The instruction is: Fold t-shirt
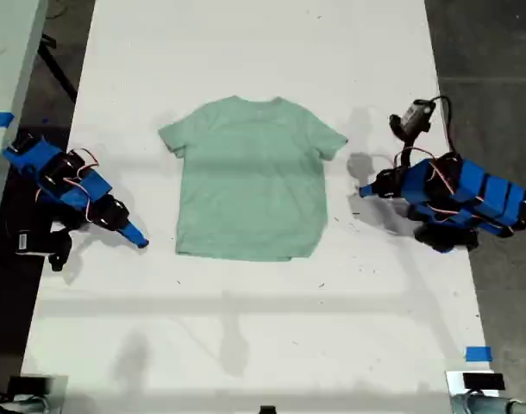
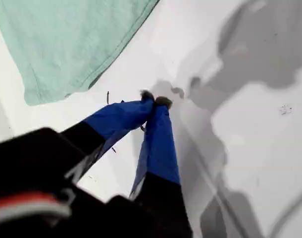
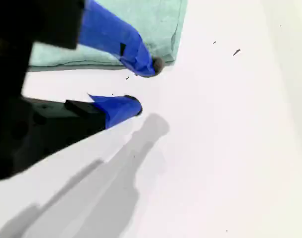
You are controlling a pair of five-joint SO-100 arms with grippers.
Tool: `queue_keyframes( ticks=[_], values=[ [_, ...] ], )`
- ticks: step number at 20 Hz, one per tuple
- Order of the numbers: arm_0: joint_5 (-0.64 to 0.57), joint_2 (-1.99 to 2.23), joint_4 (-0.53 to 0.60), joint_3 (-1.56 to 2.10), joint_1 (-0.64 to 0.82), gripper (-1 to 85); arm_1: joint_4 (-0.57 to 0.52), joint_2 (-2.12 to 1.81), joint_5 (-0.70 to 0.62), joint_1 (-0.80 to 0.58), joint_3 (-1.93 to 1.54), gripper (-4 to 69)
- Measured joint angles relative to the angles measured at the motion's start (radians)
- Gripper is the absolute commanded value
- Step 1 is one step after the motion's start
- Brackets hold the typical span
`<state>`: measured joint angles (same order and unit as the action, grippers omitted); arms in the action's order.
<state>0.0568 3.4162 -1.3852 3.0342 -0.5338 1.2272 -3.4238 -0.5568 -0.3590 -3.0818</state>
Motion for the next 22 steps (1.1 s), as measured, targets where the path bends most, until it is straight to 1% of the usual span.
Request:
queue_keyframes(
  ticks=[12,13,14,15,16,18,20,22],
  values=[
    [0.0,0.0,0.0,0.0,0.0,12.1,0.0,0.0,0.0,0.0,0.0,2.2],
    [0.0,0.0,0.0,0.0,0.0,11.8,0.0,0.0,0.0,0.0,0.0,2.0],
    [0.0,0.0,0.0,0.0,0.0,9.4,0.0,0.0,0.0,-0.003,0.0,2.0],
    [0.0,0.0,0.0,0.0,0.0,9.5,0.0,0.0,0.0,-0.031,0.0,2.0],
    [0.0,0.0,0.0,0.0,0.02,9.7,0.0,0.0,0.0,-0.069,0.0,2.0],
    [0.0,0.0,0.0,0.0,0.173,10.6,0.0,0.0,0.002,-0.135,0.0,1.9],
    [0.0,0.002,0.0,0.0,0.333,10.7,0.0,0.0,0.014,-0.16,0.0,1.9],
    [0.0,0.003,0.0,0.0,0.357,10.7,0.0,0.0,0.061,-0.202,0.0,1.9]
  ],
)
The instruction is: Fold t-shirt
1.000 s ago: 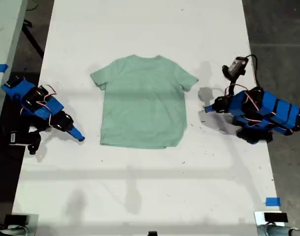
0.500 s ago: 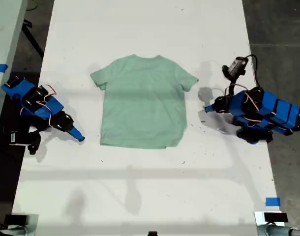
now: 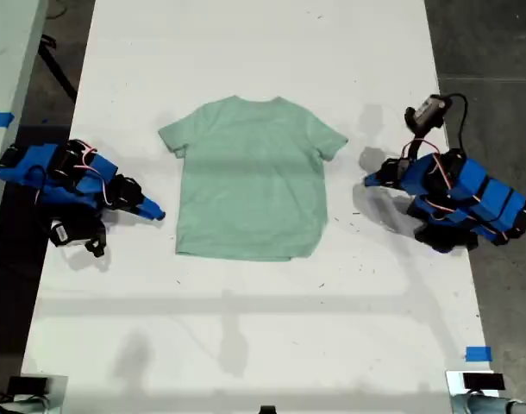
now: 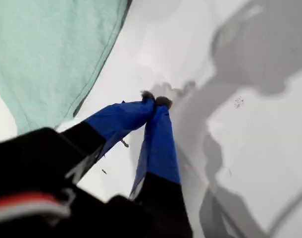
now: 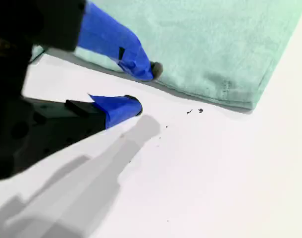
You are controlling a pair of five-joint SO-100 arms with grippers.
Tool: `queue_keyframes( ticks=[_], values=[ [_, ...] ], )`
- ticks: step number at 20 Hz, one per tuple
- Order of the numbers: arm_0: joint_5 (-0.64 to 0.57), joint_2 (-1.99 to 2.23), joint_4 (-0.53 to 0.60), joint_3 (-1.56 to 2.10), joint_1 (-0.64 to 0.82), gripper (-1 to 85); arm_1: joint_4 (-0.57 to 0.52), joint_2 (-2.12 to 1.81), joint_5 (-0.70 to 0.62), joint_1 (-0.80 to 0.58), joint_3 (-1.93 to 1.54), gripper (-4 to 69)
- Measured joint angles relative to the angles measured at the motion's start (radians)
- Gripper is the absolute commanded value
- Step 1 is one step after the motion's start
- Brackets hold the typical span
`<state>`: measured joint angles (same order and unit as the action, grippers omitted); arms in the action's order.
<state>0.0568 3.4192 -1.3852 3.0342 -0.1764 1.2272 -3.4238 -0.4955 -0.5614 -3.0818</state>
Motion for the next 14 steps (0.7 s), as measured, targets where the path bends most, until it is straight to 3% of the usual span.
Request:
queue_keyframes(
  ticks=[3,4,5,8,9,10,12,14],
  values=[
    [0.0,0.0,0.0,0.0,-0.018,10.7,0.0,0.0,0.092,0.012,0.0,2.2],
    [0.0,0.0,0.0,0.0,-0.018,8.5,0.0,0.0,0.17,0.012,0.0,2.4],
    [0.0,0.0,0.0,0.0,-0.014,0.0,0.0,0.0,0.276,0.011,0.0,2.7],
    [0.063,0.0,0.006,0.0,0.092,0.1,0.0,-0.008,0.565,0.015,0.0,3.5],
    [0.16,0.0,0.006,0.0,0.112,1.2,0.0,-0.008,0.584,0.038,0.0,-1.0],
    [0.225,0.0,0.006,0.0,0.123,0.0,0.002,-0.009,0.632,0.069,0.0,-1.0],
    [0.215,0.0,0.0,-0.002,0.153,0.0,0.002,-0.011,0.703,0.071,0.0,-1.0],
    [0.212,-0.002,0.0,-0.02,0.215,0.0,0.003,-0.014,0.626,0.081,0.051,-1.0]
  ],
)
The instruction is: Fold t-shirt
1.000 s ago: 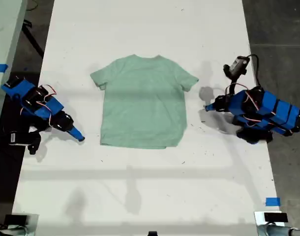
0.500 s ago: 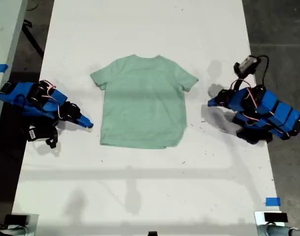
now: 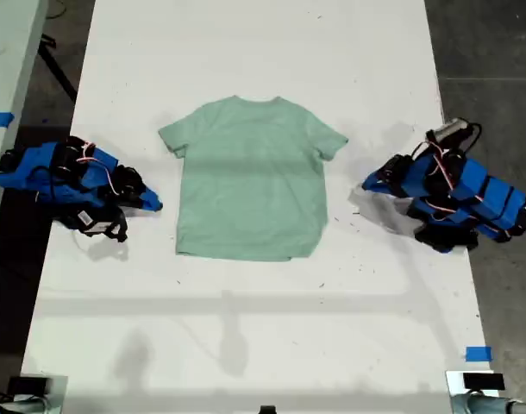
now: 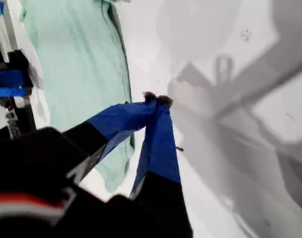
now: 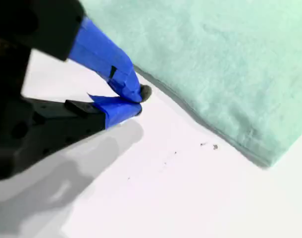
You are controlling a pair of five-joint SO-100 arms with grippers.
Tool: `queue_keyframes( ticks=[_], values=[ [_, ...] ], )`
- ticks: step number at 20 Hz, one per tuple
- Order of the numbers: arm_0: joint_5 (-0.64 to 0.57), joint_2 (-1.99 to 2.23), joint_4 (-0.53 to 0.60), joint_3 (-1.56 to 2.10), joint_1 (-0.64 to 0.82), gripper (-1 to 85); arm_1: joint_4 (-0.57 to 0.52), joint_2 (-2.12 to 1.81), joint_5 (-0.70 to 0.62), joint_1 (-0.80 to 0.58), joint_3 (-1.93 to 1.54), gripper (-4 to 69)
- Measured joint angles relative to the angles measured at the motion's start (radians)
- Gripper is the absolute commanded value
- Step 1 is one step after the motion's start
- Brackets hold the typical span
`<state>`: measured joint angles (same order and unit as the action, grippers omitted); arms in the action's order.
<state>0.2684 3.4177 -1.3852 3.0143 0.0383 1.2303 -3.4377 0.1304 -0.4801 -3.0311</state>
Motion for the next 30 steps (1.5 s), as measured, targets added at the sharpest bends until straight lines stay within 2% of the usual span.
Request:
queue_keyframes(
  ticks=[4,13,18,21,23,26,27,28,30],
  values=[
    [-0.086,-0.043,-0.023,-0.152,0.101,0.0,0.0,0.078,-0.087,-0.003,0.152,-1.0],
    [-0.324,-0.606,-0.061,-0.67,0.31,0.0,0.0,0.77,-0.301,-0.098,0.764,-1.1],
    [-0.457,-0.953,-0.146,-1.012,0.448,0.0,0.114,1.115,-0.405,-0.169,1.132,-1.1],
    [-0.551,-1.157,-0.235,-1.232,0.56,0.0,0.202,1.287,-0.46,-0.216,1.336,-0.6],
    [-0.589,-1.256,-0.276,-1.328,0.607,1.5,0.285,1.401,-0.502,-0.258,1.463,14.8],
    [-0.606,-1.308,-0.282,-1.356,0.64,12.0,0.334,1.494,-0.588,-0.285,1.536,26.2],
    [-0.609,-1.312,-0.282,-1.356,0.646,15.4,0.334,1.514,-0.615,-0.295,1.545,33.1],
    [-0.612,-1.318,-0.282,-1.356,0.652,17.6,0.334,1.531,-0.641,-0.302,1.546,36.0],
    [-0.621,-1.321,-0.282,-1.356,0.663,18.8,0.334,1.563,-0.701,-0.321,1.546,36.1]
  ],
)
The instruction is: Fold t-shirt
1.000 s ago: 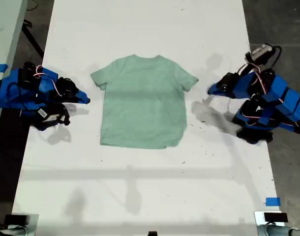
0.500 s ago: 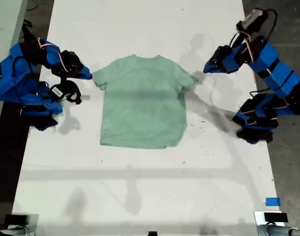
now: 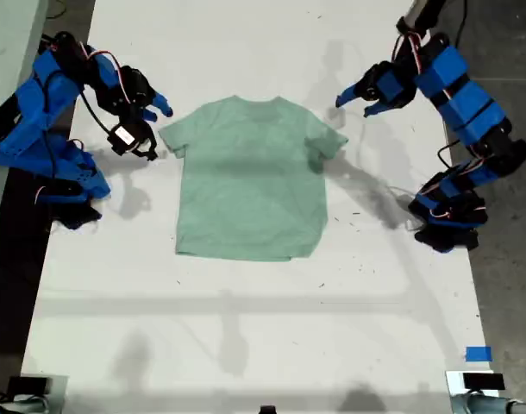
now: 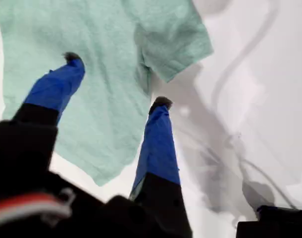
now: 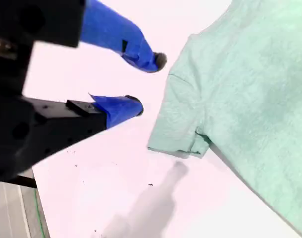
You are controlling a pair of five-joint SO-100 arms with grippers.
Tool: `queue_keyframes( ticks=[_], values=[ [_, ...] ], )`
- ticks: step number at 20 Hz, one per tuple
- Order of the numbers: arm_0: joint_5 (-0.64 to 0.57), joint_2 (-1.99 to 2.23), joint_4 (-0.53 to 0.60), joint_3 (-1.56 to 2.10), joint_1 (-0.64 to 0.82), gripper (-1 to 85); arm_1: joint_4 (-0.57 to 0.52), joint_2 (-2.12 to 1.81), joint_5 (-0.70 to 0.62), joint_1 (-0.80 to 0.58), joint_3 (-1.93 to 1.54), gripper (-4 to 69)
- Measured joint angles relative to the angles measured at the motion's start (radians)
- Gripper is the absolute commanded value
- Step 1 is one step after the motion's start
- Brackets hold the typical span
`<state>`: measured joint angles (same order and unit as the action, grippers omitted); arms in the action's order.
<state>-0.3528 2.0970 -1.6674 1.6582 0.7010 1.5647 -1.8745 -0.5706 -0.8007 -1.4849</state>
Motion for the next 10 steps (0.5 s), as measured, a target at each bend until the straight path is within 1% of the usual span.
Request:
queue_keyframes(
  ticks=[2,5,8,10],
  values=[
    [-0.003,-0.009,0.0,0.0,0.011,19.0,-0.02,0.017,-0.048,-0.023,-0.023,36.1],
    [-0.009,-0.023,0.0,0.0,0.02,19.0,-0.158,0.054,-0.087,-0.066,-0.172,35.8],
    [-0.018,-0.046,0.0,0.0,0.032,19.1,-0.301,0.132,-0.092,-0.083,-0.296,35.8],
    [-0.026,-0.061,0.0,0.0,0.04,19.2,-0.376,0.192,-0.092,-0.086,-0.33,35.8]
  ],
)
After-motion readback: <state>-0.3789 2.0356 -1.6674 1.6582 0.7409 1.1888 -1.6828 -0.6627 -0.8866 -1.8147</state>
